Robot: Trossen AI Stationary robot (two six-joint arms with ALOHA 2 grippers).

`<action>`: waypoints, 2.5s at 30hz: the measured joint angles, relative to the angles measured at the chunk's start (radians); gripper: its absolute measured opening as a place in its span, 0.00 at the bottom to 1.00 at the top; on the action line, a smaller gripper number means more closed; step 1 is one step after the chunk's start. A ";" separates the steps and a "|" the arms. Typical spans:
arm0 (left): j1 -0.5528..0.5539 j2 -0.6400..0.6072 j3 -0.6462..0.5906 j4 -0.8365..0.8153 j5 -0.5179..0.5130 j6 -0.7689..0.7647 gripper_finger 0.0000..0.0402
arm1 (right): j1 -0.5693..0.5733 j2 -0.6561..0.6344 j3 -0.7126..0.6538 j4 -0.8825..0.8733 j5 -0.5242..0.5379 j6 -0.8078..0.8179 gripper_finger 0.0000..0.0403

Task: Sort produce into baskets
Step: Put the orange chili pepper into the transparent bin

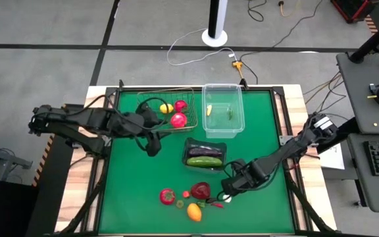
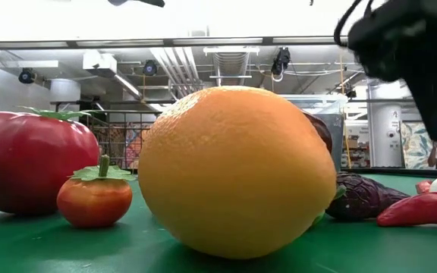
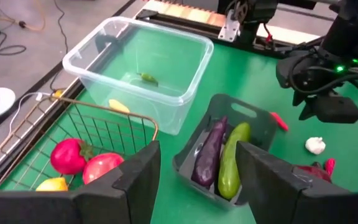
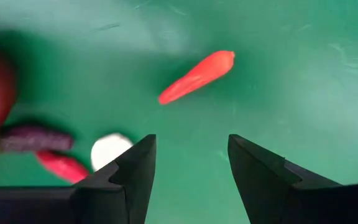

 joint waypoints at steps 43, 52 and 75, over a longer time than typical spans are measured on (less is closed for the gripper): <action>-0.008 0.080 -0.008 -0.064 0.021 -0.059 0.48 | -0.015 -0.032 -0.056 -0.063 0.025 0.002 0.04; -0.101 0.079 -0.008 -0.192 0.210 -0.142 0.48 | -0.124 -0.208 0.213 -0.481 0.281 -0.214 0.04; -0.321 0.079 -0.008 -0.248 0.109 -0.490 0.48 | -0.736 -0.240 0.350 -0.299 0.401 -0.980 0.05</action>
